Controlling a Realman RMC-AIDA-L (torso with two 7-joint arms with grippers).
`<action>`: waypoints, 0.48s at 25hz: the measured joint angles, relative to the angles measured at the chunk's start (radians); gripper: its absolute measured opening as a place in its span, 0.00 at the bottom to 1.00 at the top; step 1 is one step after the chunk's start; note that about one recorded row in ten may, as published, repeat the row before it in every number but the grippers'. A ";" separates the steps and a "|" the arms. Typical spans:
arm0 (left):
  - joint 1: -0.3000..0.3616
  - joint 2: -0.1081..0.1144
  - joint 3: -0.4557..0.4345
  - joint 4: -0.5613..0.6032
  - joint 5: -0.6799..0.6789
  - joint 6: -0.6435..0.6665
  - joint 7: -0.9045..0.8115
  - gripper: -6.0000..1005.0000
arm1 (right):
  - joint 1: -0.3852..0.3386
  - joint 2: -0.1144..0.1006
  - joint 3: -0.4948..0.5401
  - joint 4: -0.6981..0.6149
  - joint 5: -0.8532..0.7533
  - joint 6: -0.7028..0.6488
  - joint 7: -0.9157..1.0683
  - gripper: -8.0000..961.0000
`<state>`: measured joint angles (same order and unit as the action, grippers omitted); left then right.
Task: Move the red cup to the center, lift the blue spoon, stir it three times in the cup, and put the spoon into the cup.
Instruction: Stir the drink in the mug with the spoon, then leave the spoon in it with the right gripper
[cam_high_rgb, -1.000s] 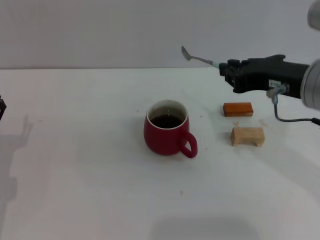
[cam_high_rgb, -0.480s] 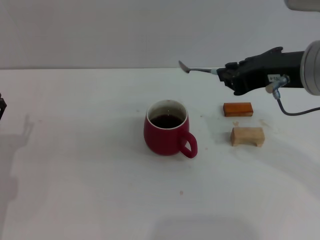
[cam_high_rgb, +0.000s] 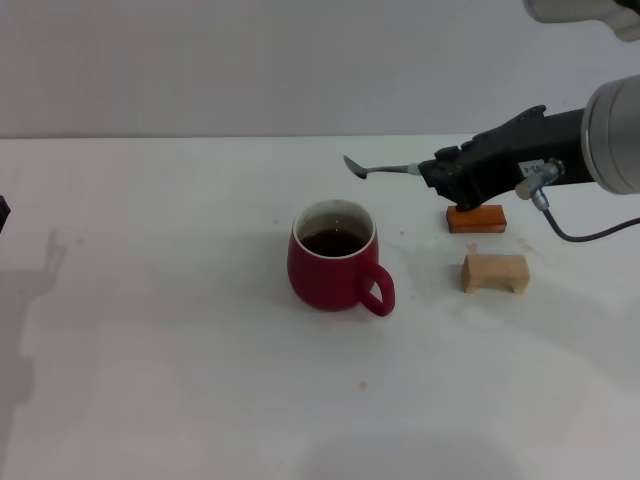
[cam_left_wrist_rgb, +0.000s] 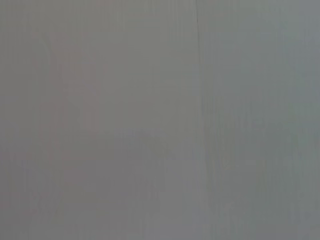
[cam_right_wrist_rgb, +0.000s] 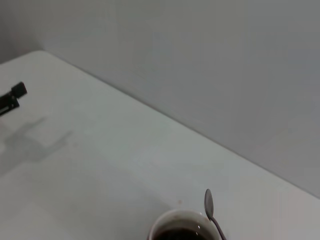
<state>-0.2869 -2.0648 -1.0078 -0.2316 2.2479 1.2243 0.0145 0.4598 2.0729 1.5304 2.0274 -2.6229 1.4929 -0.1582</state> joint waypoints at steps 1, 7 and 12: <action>0.001 0.000 0.000 0.000 0.000 0.000 0.000 0.85 | 0.010 0.000 0.000 0.000 -0.010 0.016 0.005 0.14; 0.002 0.000 0.000 0.005 -0.001 0.000 -0.004 0.85 | 0.050 0.002 -0.006 -0.010 -0.054 0.076 0.016 0.14; 0.003 0.001 0.000 0.008 -0.001 0.000 -0.004 0.85 | 0.066 0.004 -0.011 -0.030 -0.057 0.084 0.025 0.14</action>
<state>-0.2837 -2.0633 -1.0078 -0.2233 2.2472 1.2243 0.0102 0.5261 2.0774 1.5198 1.9971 -2.6796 1.5771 -0.1336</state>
